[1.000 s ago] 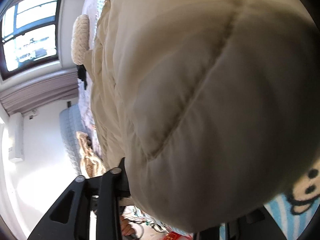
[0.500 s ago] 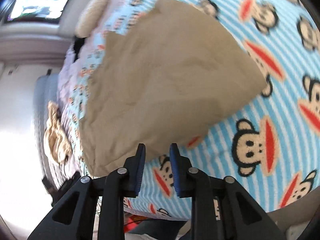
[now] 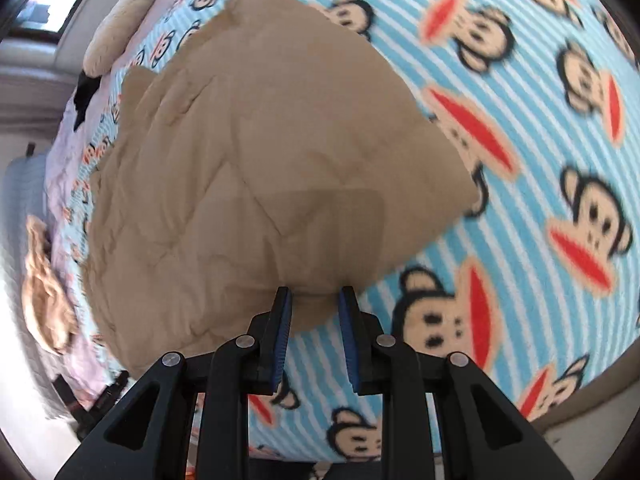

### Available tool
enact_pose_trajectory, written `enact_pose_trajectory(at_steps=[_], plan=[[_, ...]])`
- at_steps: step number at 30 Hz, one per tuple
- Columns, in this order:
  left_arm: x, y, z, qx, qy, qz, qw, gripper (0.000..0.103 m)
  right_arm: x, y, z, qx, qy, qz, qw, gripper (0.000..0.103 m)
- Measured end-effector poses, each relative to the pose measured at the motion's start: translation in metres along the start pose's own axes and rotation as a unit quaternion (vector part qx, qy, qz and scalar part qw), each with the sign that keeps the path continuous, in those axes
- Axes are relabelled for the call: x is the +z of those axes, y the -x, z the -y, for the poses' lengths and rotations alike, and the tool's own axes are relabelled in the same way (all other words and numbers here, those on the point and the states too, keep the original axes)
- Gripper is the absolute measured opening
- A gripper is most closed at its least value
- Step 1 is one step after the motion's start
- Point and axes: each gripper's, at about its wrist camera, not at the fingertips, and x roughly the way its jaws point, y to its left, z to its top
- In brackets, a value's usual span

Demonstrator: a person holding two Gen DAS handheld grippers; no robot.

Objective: Fold large clothes

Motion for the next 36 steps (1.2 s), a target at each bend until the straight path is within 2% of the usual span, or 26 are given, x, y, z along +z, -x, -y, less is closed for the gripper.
enact_pose_trajectory(at_steps=[6, 8, 9, 10, 12, 13, 17, 21, 26, 28, 32, 34, 36], plan=[[-0.007, 0.041, 0.014, -0.008, 0.007, 0.026, 0.9996, 0.03, -0.011, 0.015, -0.006, 0.036, 0.031, -0.007, 0.999, 0.027], [-0.01, 0.052, 0.019, -0.004, 0.005, 0.037, 0.9993, 0.03, -0.014, 0.016, -0.012, 0.044, 0.05, -0.009, 0.998, 0.034], [-0.012, 0.057, 0.023, 0.0, 0.004, 0.041, 0.9991, 0.036, -0.014, 0.014, -0.021, 0.049, 0.062, -0.013, 0.997, 0.039], [-0.016, 0.063, 0.027, 0.002, 0.002, 0.046, 0.9989, 0.067, -0.016, 0.013, -0.024, 0.053, 0.071, -0.016, 0.996, 0.04], [-0.023, 0.076, 0.032, 0.003, 0.003, 0.064, 0.998, 0.094, -0.021, 0.009, -0.037, 0.06, 0.09, -0.025, 0.994, 0.04], [-0.026, 0.082, 0.036, 0.002, -0.002, 0.072, 0.9974, 0.094, -0.023, 0.007, -0.041, 0.062, 0.096, -0.029, 0.993, 0.04], [-0.032, 0.087, 0.044, 0.005, -0.015, 0.062, 0.998, 0.094, -0.034, 0.005, -0.047, 0.062, 0.114, -0.046, 0.991, 0.04], [-0.03, 0.086, 0.049, 0.012, -0.03, 0.059, 0.9978, 0.094, -0.041, 0.0, -0.056, 0.059, 0.117, -0.053, 0.99, 0.049], [-0.019, 0.076, 0.048, 0.003, -0.065, 0.045, 0.9969, 0.095, -0.051, -0.013, -0.08, 0.049, 0.117, -0.054, 0.99, 0.053], [-0.014, 0.072, 0.046, 0.002, -0.079, 0.04, 0.9961, 0.103, -0.057, -0.019, -0.092, 0.044, 0.118, -0.056, 0.99, 0.061], [-0.001, 0.064, 0.038, -0.011, -0.094, 0.031, 0.9951, 0.103, -0.07, -0.027, -0.118, 0.032, 0.131, -0.054, 0.989, 0.07], [0.007, 0.057, 0.034, -0.016, -0.101, 0.022, 0.9945, 0.103, -0.075, -0.03, -0.13, 0.029, 0.132, -0.051, 0.99, 0.079], [0.014, 0.052, 0.03, -0.02, -0.105, 0.017, 0.9941, 0.103, -0.077, -0.032, -0.14, 0.025, 0.134, -0.048, 0.99, 0.079]])
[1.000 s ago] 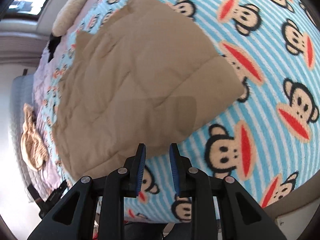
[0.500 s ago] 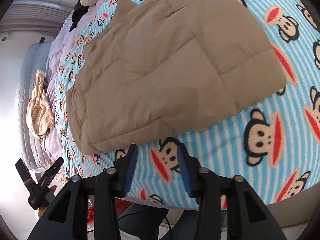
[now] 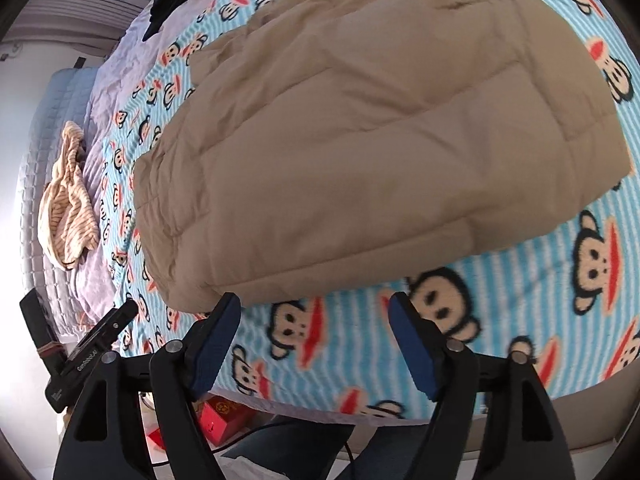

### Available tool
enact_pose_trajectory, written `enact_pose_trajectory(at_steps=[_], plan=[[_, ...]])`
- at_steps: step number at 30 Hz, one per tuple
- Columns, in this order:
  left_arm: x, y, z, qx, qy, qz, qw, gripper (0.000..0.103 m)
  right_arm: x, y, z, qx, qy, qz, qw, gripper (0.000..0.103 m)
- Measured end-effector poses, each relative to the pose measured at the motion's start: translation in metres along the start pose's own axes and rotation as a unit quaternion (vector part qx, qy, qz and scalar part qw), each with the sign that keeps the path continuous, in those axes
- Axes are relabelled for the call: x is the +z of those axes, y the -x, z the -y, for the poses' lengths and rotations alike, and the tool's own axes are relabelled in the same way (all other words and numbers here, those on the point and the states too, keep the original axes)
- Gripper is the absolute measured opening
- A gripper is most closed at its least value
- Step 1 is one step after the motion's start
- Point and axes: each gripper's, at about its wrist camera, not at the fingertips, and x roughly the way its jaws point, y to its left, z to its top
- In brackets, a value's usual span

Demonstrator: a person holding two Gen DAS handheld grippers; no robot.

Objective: Fold large clothes

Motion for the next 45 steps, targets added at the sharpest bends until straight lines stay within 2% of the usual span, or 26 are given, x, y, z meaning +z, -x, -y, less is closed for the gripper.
enact_pose_trajectory(at_steps=[3, 5, 15, 19, 20, 22, 25, 27, 31, 33, 35, 40, 41, 42, 43, 45], plan=[[0.007, -0.006, -0.009, -0.007, 0.001, -0.005, 1.0, 0.103, 0.002, -0.006, -0.017, -0.012, 0.011, 0.001, 1.0, 0.082], [0.011, -0.011, -0.014, -0.006, -0.001, -0.01, 0.9999, 0.103, 0.002, -0.007, -0.024, -0.014, 0.015, 0.003, 1.0, 0.091], [0.027, -0.031, -0.033, -0.016, 0.0, -0.025, 0.9995, 0.103, 0.004, -0.026, -0.055, -0.036, 0.035, -0.003, 0.999, 0.091], [0.036, -0.039, -0.042, -0.023, 0.005, -0.028, 0.9993, 0.103, 0.005, -0.032, -0.061, -0.051, 0.041, -0.02, 0.998, 0.091], [0.038, -0.043, -0.045, -0.031, 0.006, -0.03, 0.9991, 0.103, 0.004, -0.033, -0.063, -0.057, 0.045, -0.022, 0.997, 0.091], [0.046, -0.052, -0.057, -0.072, 0.008, -0.034, 0.9967, 0.103, 0.004, -0.034, -0.066, -0.064, 0.048, -0.028, 0.996, 0.091], [0.055, -0.068, -0.076, -0.148, 0.026, -0.041, 0.9878, 0.103, 0.004, -0.034, -0.066, -0.071, 0.045, -0.035, 0.996, 0.091], [0.06, -0.086, -0.089, -0.202, 0.046, -0.054, 0.9767, 0.103, 0.002, -0.035, -0.067, -0.077, 0.042, -0.04, 0.995, 0.091], [0.069, -0.121, -0.093, -0.264, 0.068, -0.074, 0.9593, 0.103, -0.001, -0.036, -0.067, -0.088, 0.037, -0.043, 0.995, 0.091], [0.075, -0.136, -0.085, -0.303, 0.066, -0.086, 0.9467, 0.103, -0.002, -0.036, -0.067, -0.089, 0.031, -0.042, 0.995, 0.091], [0.082, -0.145, -0.071, -0.325, 0.048, -0.091, 0.9399, 0.103, -0.001, -0.035, -0.065, -0.089, 0.022, -0.04, 0.995, 0.091], [0.095, -0.168, -0.038, -0.341, 0.008, -0.116, 0.9329, 0.103, 0.01, -0.024, -0.063, -0.076, 0.005, -0.015, 0.997, 0.091], [0.096, -0.169, -0.035, -0.341, 0.004, -0.119, 0.9325, 0.101, 0.013, -0.021, -0.064, -0.075, 0.004, -0.007, 0.997, 0.091], [0.097, -0.169, -0.031, -0.341, -0.004, -0.119, 0.9323, 0.082, 0.018, -0.017, -0.064, -0.074, 0.005, 0.002, 0.997, 0.091], [0.097, -0.168, -0.029, -0.354, -0.007, -0.124, 0.9268, 0.057, 0.022, -0.015, -0.064, -0.073, 0.007, 0.01, 0.997, 0.091], [0.098, -0.163, -0.027, -0.378, 0.004, -0.13, 0.9165, 0.033, 0.032, -0.009, -0.065, -0.073, 0.017, 0.033, 0.997, 0.091]])
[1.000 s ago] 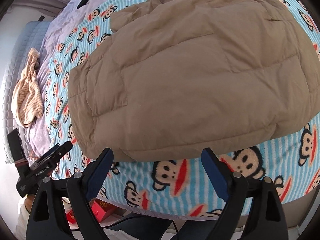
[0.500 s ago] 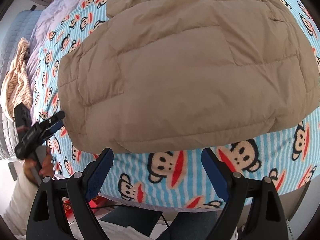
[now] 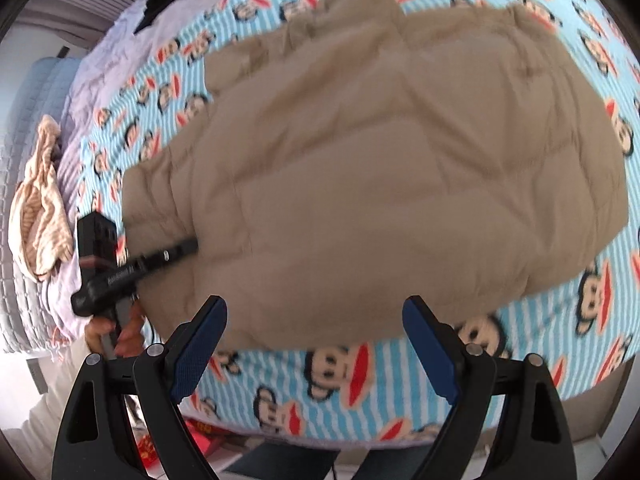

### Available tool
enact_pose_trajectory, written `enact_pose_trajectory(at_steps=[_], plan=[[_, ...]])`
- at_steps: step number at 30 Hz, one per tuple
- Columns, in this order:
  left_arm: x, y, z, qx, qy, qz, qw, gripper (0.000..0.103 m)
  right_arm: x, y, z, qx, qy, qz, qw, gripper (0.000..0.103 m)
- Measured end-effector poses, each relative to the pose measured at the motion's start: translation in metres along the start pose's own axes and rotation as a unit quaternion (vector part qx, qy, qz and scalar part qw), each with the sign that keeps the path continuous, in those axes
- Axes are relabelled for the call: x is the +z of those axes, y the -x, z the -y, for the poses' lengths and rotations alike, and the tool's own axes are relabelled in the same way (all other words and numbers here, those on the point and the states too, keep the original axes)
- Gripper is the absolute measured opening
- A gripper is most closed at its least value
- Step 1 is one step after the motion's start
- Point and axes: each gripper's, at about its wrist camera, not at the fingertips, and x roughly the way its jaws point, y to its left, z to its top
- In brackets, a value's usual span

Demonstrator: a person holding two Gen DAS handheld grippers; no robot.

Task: Fold large clothes
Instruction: 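Grasp the folded jacket with both tools and lift it off the blanket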

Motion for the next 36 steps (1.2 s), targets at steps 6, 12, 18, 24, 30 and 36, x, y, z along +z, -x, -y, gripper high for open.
enact_pose_trajectory(at_steps=[6, 12, 18, 24, 30, 36], plan=[[-0.005, 0.021, 0.04, 0.042, -0.014, 0.024, 0.9987, 0.022, 0.037, -0.009, -0.005, 0.019, 0.058, 0.057, 0.997, 0.015], [-0.019, 0.047, 0.105, 0.067, -0.018, 0.059, 0.9959, 0.022, 0.078, -0.046, 0.003, 0.047, 0.08, 0.074, 0.993, 0.014], [-0.026, 0.038, 0.214, 0.086, -0.073, 0.063, 0.9916, 0.022, 0.107, -0.087, 0.031, 0.105, 0.042, 0.05, 0.992, 0.005], [-0.016, -0.015, 0.306, 0.135, -0.127, 0.032, 0.9822, 0.022, 0.115, -0.101, 0.054, 0.161, 0.017, 0.034, 0.986, 0.0], [-0.007, -0.055, 0.341, 0.17, -0.142, 0.013, 0.9751, 0.022, 0.127, -0.106, 0.074, 0.216, -0.024, -0.002, 0.976, 0.0], [0.011, -0.09, 0.353, 0.163, -0.151, -0.022, 0.9747, 0.027, 0.123, -0.053, 0.129, 0.23, -0.065, 0.019, 0.971, 0.003]])
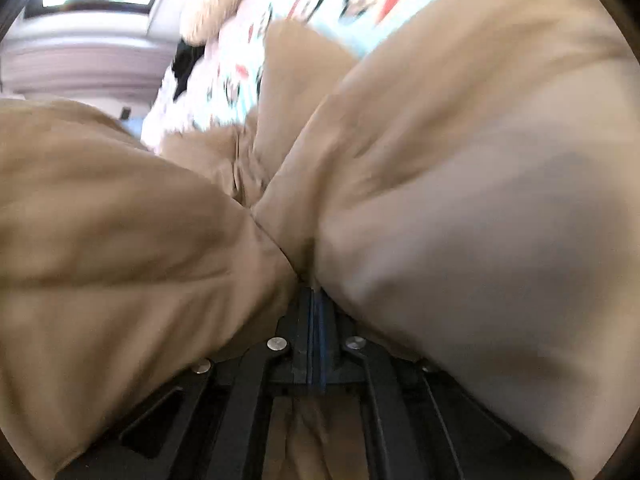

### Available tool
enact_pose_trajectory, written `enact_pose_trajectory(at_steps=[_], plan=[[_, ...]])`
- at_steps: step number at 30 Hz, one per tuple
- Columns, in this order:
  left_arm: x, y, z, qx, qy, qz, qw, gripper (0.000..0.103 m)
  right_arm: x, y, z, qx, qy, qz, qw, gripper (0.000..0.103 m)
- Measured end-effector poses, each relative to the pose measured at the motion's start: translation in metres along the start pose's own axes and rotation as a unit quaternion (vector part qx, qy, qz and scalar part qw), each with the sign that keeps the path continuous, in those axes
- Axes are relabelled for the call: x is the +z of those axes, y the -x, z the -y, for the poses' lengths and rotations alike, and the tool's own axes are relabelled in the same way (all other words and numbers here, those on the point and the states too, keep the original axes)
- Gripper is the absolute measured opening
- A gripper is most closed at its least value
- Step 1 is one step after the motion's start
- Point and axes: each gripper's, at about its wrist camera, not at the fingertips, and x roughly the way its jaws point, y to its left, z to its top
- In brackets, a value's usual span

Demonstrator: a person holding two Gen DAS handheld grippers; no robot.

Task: Fold large clothes
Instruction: 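Grasp the folded jacket with both tools and lift it off the blanket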

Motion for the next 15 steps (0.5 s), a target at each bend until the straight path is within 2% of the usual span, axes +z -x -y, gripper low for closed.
enact_pose_trajectory(at_steps=[2, 3, 4, 6, 8, 10, 11, 12, 15], plan=[[0.008, -0.012, 0.008, -0.041, 0.004, -0.014, 0.999, 0.051, -0.006, 0.035, 0.016, -0.001, -0.017, 0.023, 1.0, 0.003], [0.012, -0.018, 0.011, -0.07, 0.007, -0.021, 0.9973, 0.069, -0.011, 0.053, 0.025, -0.002, -0.027, 0.034, 0.999, 0.003], [0.018, -0.027, 0.015, -0.104, 0.01, -0.026, 0.9942, 0.072, -0.016, 0.068, 0.032, -0.003, -0.033, 0.043, 0.999, 0.003], [0.027, -0.043, 0.02, -0.138, 0.007, -0.027, 0.9901, 0.072, -0.03, 0.099, 0.048, -0.008, -0.044, 0.06, 0.997, 0.004], [0.035, -0.064, 0.024, -0.153, 0.001, -0.028, 0.9878, 0.072, -0.042, 0.122, 0.059, -0.017, -0.051, 0.071, 0.996, 0.016], [0.043, -0.09, 0.024, -0.16, 0.011, -0.038, 0.9864, 0.072, -0.058, 0.145, 0.067, -0.033, -0.056, 0.082, 0.995, 0.067], [0.045, -0.097, 0.025, -0.165, 0.014, -0.039, 0.9855, 0.072, -0.067, 0.157, 0.068, -0.037, -0.052, 0.091, 0.994, 0.073], [0.048, -0.105, 0.025, -0.168, 0.018, -0.04, 0.9847, 0.072, -0.075, 0.167, 0.066, -0.035, -0.045, 0.101, 0.993, 0.073], [0.056, -0.12, 0.032, -0.163, 0.02, -0.045, 0.9854, 0.072, -0.098, 0.188, 0.054, 0.018, -0.02, 0.099, 0.995, 0.075]])
